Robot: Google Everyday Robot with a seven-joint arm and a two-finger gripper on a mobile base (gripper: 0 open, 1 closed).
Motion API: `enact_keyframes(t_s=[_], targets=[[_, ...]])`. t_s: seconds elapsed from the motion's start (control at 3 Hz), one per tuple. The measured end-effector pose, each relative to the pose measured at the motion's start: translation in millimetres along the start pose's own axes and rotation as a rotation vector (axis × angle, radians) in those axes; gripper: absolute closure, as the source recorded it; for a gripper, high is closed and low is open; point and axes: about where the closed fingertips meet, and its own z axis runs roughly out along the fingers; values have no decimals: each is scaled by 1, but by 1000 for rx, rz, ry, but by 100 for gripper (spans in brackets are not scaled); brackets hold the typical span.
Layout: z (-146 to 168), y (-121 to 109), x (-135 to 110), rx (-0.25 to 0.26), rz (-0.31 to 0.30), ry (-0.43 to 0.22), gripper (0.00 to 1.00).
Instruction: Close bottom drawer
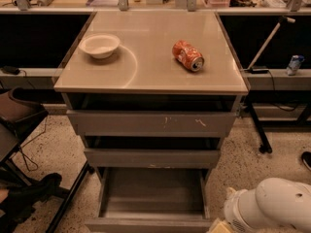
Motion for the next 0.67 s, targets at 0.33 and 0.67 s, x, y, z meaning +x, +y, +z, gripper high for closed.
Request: enact_keyframes(t_s=[0.33, 0.67], targets=[[27, 1, 24, 4, 37, 4, 0], [94, 11, 84, -28, 106, 58, 0]])
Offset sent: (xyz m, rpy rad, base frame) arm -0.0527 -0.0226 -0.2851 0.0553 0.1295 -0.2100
